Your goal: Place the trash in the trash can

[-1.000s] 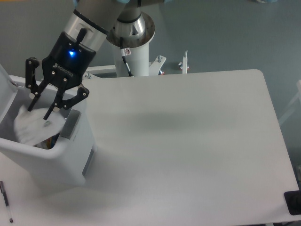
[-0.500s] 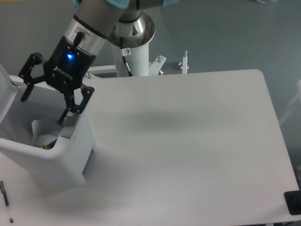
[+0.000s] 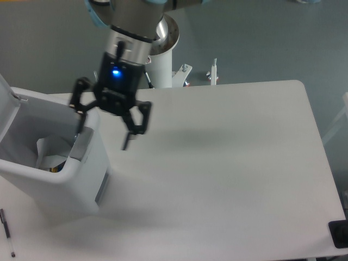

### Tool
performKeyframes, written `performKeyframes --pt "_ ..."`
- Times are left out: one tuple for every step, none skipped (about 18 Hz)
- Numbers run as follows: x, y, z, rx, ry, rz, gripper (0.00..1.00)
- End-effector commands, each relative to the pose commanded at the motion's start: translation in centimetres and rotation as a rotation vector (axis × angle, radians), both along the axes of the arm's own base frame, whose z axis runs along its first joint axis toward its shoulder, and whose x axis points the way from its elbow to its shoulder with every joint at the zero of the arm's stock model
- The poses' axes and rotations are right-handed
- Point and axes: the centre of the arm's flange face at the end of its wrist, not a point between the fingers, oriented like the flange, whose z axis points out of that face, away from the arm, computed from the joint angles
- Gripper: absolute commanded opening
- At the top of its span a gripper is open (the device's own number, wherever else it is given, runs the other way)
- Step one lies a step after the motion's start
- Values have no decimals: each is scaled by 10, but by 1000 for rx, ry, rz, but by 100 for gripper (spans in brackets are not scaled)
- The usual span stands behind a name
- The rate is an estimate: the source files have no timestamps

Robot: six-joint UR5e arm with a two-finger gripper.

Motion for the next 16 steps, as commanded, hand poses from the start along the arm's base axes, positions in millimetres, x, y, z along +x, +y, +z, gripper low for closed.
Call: performKeyframes --pt "-12 -5 -1 -5 16 3 100" --pt "-24 -11 -2 -10 35 4 100" --pt "-33 -17 -3 -16 53 -1 100" --pt "-39 -22 -5 -24 67 -5 100" --pt "-48 -23 -12 -39 73 -9 100" --pt "-64 -23 -29 -72 73 -8 100" --pt "-81 -27 -55 -132 73 -8 100" --pt "-92 -30 -68 -188 104 -15 100" --pt "-104 -30 -83 -251 133 -21 100" --pt "-117 -30 -95 -310 151 -14 100" --pt "-127 -28 -102 -355 164 -1 100" --pt "-137 -28 -110 -392 154 9 100" --pt "-149 -29 -115 -412 147 13 100" --pt "-159 -27 -119 -426 137 3 100" --pt "-163 -24 -122 -442 123 -10 100" --pt "-169 -21 -120 -458 119 -16 100"
